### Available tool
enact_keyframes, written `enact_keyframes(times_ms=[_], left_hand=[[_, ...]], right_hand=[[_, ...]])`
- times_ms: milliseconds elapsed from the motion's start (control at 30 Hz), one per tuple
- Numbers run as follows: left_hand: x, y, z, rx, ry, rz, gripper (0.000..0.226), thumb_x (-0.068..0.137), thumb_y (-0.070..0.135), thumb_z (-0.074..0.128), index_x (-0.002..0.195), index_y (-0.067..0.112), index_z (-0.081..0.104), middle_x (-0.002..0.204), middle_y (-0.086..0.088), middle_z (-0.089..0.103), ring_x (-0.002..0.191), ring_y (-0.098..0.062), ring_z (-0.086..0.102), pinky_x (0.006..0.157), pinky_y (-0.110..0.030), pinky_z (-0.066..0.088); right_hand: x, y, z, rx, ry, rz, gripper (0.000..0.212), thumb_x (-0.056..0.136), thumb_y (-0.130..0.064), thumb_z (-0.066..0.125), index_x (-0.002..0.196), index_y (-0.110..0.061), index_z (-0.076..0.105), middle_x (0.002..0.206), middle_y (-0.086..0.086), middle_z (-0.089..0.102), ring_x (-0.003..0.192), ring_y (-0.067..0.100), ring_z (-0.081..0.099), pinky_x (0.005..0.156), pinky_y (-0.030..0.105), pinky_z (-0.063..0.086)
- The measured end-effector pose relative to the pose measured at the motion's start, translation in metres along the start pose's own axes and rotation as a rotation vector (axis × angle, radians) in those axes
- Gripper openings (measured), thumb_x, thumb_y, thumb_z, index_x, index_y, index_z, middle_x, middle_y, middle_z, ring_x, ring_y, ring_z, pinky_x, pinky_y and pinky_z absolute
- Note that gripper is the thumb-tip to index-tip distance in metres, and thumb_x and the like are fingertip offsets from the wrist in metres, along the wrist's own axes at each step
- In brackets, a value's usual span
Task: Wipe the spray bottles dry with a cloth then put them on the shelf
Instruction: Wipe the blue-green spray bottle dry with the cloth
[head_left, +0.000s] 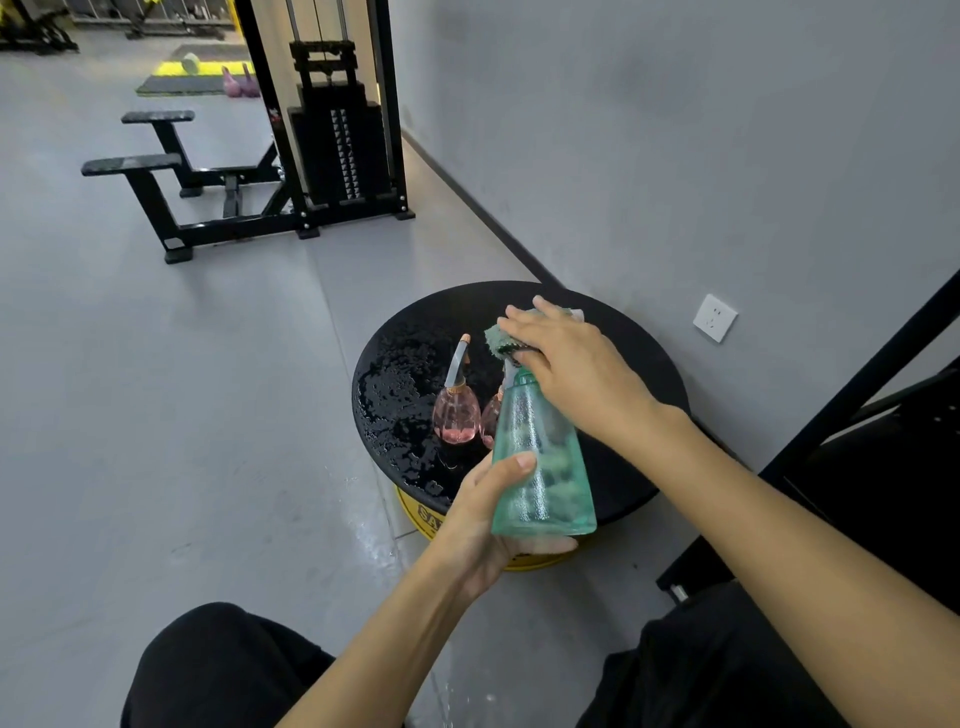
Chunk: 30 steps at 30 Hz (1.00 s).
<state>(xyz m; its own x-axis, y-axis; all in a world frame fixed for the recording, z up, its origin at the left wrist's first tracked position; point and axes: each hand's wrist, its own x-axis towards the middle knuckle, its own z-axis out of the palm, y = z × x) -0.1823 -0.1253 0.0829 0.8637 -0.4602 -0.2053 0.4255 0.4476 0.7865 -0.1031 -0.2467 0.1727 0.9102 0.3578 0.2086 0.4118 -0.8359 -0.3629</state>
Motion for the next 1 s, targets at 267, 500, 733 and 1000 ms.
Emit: enact_keyframes(times_ms=[267,500,733,1000], left_hand=[[0.003,0.003,-0.007,-0.046,0.056,0.035,0.087,0.041,0.055,0.089,0.115,0.015,0.065,0.108,-0.015,0.070,0.089,-0.028,0.071,0.064,-0.040,0.059],[0.002,0.013,-0.011,-0.040,0.027,0.099,0.073,0.041,0.052,0.090,0.104,0.020,0.070,0.098,-0.007,0.073,0.086,-0.026,0.072,0.061,-0.039,0.059],[0.000,0.015,0.000,0.017,-0.006,0.115,0.064,0.045,0.065,0.085,0.100,0.034,0.075,0.105,-0.001,0.074,0.097,-0.030,0.070,0.066,-0.041,0.060],[-0.001,0.021,-0.002,-0.153,0.069,0.061,0.089,0.070,0.077,0.049,0.139,0.020,0.050,0.124,-0.010,0.066,0.110,-0.026,0.066,0.068,-0.039,0.058]], right_hand=[[-0.034,-0.012,-0.001,0.107,0.029,-0.080,0.042,0.095,0.001,0.047,0.132,-0.017,0.057,0.141,-0.002,0.051,0.138,0.014,0.037,0.115,0.025,0.026],[-0.057,-0.026,-0.003,-0.060,-0.035,-0.099,0.045,0.103,-0.029,0.037,0.148,-0.024,0.034,0.156,-0.012,0.025,0.146,0.005,0.010,0.118,0.029,0.010],[-0.045,-0.020,0.008,0.056,-0.024,-0.028,0.053,0.104,-0.032,0.025,0.153,-0.019,0.011,0.161,-0.009,0.001,0.146,0.003,-0.011,0.121,0.037,0.003],[-0.085,-0.035,0.032,0.104,-0.023,-0.105,0.055,0.102,-0.043,0.022,0.153,-0.027,0.010,0.160,-0.018,-0.003,0.143,-0.003,-0.017,0.121,0.035,-0.002]])
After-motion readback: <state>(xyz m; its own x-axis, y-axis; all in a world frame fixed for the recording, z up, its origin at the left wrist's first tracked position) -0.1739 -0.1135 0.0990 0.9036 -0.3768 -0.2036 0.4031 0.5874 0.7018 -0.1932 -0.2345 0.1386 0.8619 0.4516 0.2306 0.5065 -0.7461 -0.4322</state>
